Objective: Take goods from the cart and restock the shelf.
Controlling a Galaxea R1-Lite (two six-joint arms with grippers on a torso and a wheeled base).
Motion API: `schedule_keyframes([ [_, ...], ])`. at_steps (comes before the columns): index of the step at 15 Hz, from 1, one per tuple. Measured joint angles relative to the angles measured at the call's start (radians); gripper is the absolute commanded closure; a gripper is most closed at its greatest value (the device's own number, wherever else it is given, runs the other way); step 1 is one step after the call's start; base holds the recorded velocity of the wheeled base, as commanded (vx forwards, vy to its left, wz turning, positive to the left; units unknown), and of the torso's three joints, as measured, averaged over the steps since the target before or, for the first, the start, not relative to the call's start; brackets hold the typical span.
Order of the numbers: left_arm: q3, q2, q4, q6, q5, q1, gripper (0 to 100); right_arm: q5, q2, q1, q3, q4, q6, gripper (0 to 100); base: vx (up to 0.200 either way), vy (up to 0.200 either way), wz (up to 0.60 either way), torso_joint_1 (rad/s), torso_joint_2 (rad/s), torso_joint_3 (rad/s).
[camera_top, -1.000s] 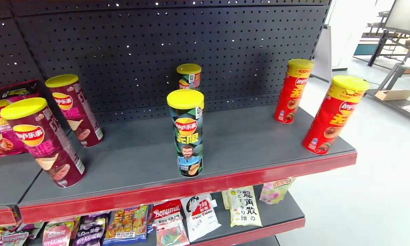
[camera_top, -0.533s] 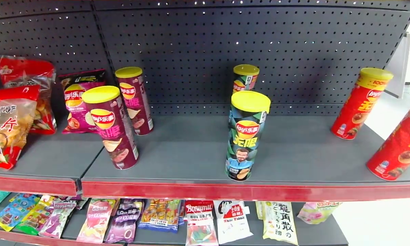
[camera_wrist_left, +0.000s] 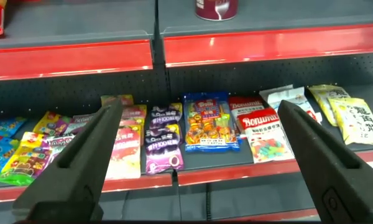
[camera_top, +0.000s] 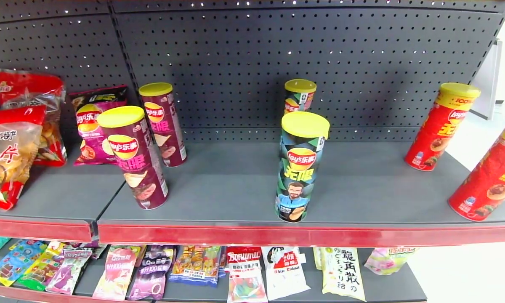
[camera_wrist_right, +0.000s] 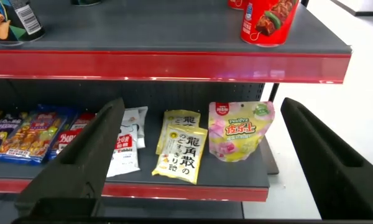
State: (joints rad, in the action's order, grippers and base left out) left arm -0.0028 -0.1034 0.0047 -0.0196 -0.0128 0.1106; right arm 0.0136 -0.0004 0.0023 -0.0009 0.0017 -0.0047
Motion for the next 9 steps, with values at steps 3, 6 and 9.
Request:
schedule_keyframes([
  [3, 0.0, 0.0, 0.0, 0.0, 0.0, 0.0, 0, 0.0, 0.0, 0.0, 0.0, 0.0, 0.0, 0, 0.0, 0.0, 0.0, 0.0, 0.0, 0.0],
  [6, 0.0, -0.001, 0.0, 0.0, 0.0, -0.006, 0, 0.0, 0.0, 0.0, 0.0, 0.0, 0.0, 0, 0.0, 0.0, 0.0, 0.0, 0.0, 0.0],
  [9, 0.0, 0.004, 0.0, 0.0, 0.0, -0.044, 0, 0.0, 0.0, 0.0, 0.0, 0.0, 0.0, 0, 0.0, 0.0, 0.0, 0.0, 0.0, 0.0],
])
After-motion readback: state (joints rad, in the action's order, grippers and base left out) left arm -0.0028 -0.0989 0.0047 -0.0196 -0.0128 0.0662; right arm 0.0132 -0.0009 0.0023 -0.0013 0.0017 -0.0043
